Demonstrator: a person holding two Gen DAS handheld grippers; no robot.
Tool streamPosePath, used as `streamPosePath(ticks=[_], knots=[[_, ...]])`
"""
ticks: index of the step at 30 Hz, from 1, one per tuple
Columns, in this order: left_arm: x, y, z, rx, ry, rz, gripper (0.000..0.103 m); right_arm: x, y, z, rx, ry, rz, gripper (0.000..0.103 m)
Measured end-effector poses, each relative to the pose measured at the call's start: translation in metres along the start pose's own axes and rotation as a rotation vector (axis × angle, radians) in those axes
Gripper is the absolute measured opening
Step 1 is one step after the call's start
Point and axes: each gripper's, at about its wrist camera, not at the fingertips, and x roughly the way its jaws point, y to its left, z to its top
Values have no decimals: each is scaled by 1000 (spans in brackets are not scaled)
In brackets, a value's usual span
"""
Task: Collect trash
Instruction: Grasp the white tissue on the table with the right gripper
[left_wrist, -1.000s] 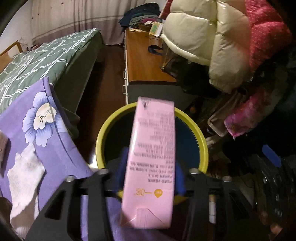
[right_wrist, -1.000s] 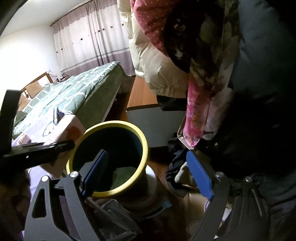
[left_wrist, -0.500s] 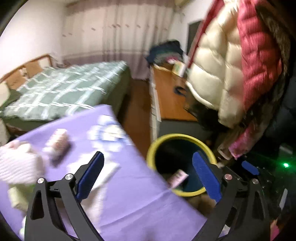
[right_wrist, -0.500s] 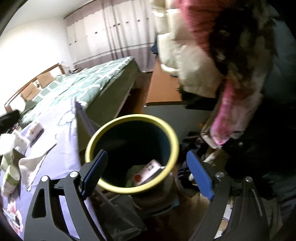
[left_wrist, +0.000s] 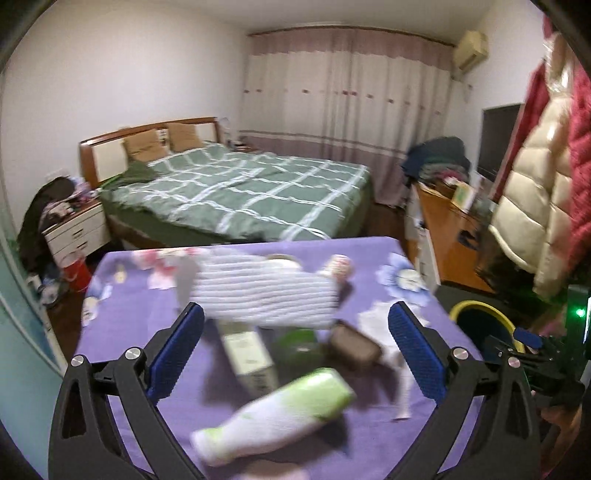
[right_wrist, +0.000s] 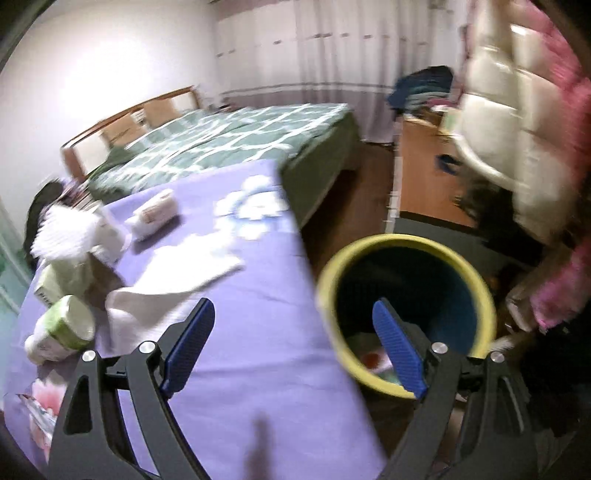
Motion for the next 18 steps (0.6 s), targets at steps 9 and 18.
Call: streamPosePath(ticks=[9, 18], knots=[[20, 69, -18, -82, -41, 105, 98, 62, 87, 34, -157, 91, 47, 83], [36, 90, -33, -124, -15, 85, 98, 119, 99, 33, -163, 209, 36, 83]])
